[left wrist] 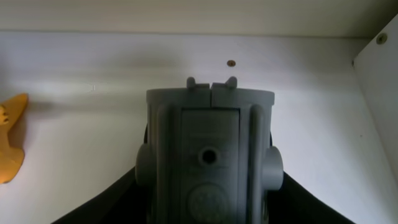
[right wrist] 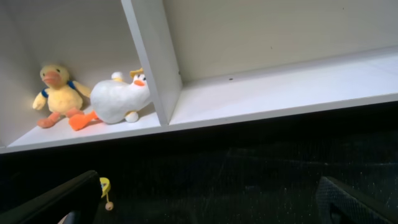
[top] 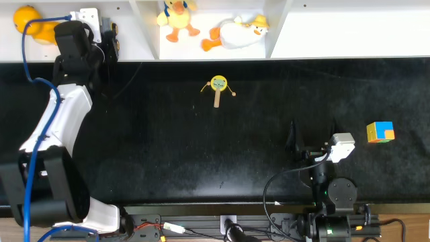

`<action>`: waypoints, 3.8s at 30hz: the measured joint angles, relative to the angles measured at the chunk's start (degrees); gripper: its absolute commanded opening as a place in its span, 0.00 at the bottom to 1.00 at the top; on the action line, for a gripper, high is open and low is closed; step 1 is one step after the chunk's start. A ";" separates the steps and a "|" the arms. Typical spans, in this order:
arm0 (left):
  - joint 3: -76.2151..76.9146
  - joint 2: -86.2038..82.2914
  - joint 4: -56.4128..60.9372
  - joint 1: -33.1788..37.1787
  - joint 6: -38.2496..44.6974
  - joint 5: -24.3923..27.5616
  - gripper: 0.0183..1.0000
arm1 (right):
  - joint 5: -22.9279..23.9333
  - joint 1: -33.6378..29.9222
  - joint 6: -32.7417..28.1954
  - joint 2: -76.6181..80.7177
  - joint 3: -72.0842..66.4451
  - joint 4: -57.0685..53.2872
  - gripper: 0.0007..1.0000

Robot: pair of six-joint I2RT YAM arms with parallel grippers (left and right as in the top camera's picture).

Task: Store Toys

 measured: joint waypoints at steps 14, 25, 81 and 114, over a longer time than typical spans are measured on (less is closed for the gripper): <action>0.02 0.11 -0.42 0.00 -0.39 0.83 0.82 | 0.00 0.00 -0.02 0.00 0.00 0.00 1.00; 0.11 -0.28 -3.82 0.00 -0.59 1.01 1.00 | -0.02 0.00 0.00 0.00 0.00 0.04 1.00; -14.58 -61.77 -49.90 -0.22 -3.39 -5.75 1.00 | 0.02 0.00 0.00 0.00 0.00 -0.02 0.99; -64.19 -97.20 -3.67 -1.73 -10.27 -7.89 1.00 | 0.00 0.00 0.00 0.00 0.00 0.02 0.99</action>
